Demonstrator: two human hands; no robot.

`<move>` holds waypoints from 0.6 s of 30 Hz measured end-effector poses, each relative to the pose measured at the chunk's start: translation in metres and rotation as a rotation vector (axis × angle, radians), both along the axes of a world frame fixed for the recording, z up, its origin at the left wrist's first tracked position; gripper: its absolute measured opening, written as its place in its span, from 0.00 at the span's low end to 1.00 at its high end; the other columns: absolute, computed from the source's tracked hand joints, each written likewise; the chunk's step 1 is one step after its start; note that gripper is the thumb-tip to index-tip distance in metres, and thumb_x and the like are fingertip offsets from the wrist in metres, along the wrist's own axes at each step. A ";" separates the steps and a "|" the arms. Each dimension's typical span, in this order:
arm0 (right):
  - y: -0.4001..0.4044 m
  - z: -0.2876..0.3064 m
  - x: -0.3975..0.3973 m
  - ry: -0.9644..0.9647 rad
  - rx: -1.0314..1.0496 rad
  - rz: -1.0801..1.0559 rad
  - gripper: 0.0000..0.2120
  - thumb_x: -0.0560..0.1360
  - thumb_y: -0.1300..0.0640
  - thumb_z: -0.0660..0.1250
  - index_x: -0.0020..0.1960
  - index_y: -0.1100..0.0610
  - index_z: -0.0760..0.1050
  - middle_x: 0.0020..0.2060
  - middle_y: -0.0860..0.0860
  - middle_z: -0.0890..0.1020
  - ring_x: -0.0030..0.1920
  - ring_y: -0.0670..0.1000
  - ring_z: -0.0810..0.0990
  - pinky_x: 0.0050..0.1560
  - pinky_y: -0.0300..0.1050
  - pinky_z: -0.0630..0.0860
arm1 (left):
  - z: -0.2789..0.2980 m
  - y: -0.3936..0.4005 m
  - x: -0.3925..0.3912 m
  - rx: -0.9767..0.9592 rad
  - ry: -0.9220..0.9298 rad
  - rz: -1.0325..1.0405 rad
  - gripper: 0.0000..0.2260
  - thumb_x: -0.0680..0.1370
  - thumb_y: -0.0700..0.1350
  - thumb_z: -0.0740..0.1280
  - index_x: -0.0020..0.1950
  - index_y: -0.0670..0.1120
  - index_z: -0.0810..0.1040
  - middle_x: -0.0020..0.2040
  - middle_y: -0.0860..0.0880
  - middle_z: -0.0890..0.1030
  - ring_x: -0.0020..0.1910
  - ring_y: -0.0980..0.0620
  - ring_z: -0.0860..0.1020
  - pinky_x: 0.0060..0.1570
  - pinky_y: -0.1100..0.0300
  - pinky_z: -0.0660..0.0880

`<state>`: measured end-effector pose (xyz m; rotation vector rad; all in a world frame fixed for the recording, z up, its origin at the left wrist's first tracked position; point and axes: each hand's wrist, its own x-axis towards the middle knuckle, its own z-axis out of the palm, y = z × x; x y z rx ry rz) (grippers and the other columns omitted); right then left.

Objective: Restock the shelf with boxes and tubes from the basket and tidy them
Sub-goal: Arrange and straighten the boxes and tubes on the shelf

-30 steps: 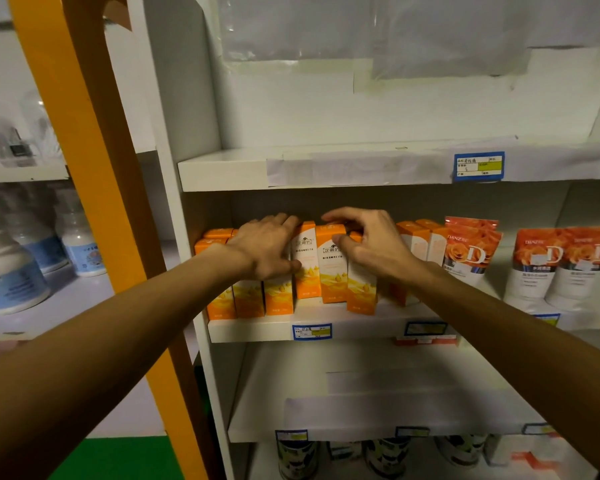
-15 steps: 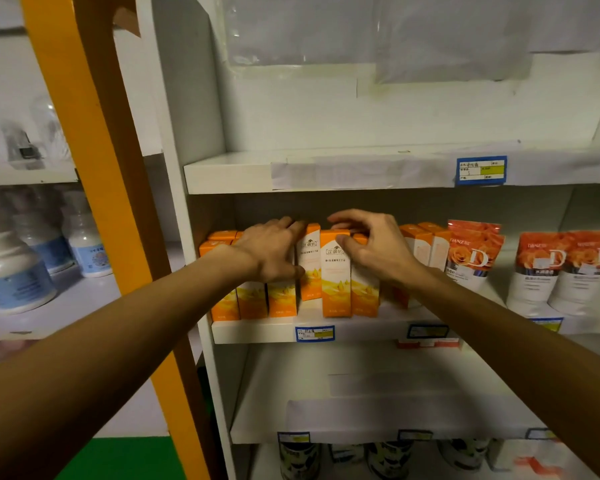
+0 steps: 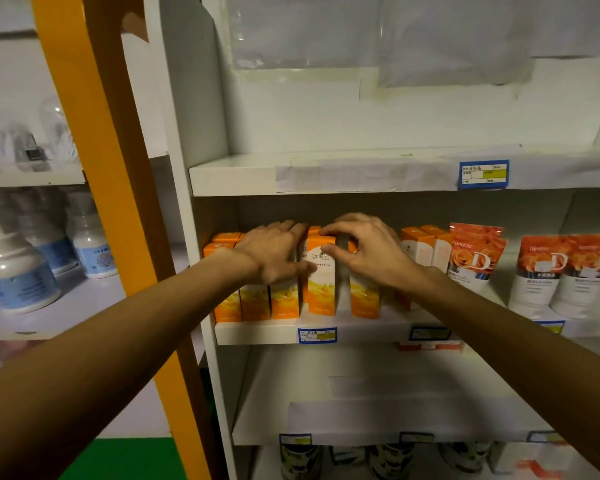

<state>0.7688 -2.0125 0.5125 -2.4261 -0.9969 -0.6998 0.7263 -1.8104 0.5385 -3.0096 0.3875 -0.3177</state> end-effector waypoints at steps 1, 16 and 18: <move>-0.001 0.001 0.000 -0.010 -0.023 -0.002 0.21 0.77 0.44 0.68 0.67 0.49 0.75 0.65 0.50 0.77 0.68 0.49 0.71 0.69 0.53 0.68 | 0.000 0.000 0.000 0.001 -0.002 0.000 0.38 0.78 0.66 0.63 0.80 0.50 0.55 0.77 0.46 0.64 0.73 0.44 0.66 0.71 0.49 0.64; -0.051 0.018 -0.007 -0.161 -0.400 -0.235 0.32 0.73 0.33 0.61 0.70 0.50 0.71 0.69 0.50 0.72 0.72 0.53 0.64 0.75 0.55 0.55 | 0.004 -0.005 -0.001 0.021 -0.010 0.024 0.35 0.77 0.70 0.58 0.76 0.49 0.62 0.73 0.46 0.70 0.71 0.45 0.69 0.72 0.47 0.62; -0.053 0.018 -0.008 -0.137 -0.421 -0.244 0.31 0.74 0.34 0.62 0.70 0.50 0.71 0.70 0.50 0.71 0.74 0.53 0.61 0.76 0.56 0.53 | 0.004 -0.008 0.000 0.022 -0.027 0.020 0.35 0.77 0.71 0.57 0.76 0.49 0.63 0.73 0.46 0.70 0.71 0.45 0.69 0.72 0.47 0.61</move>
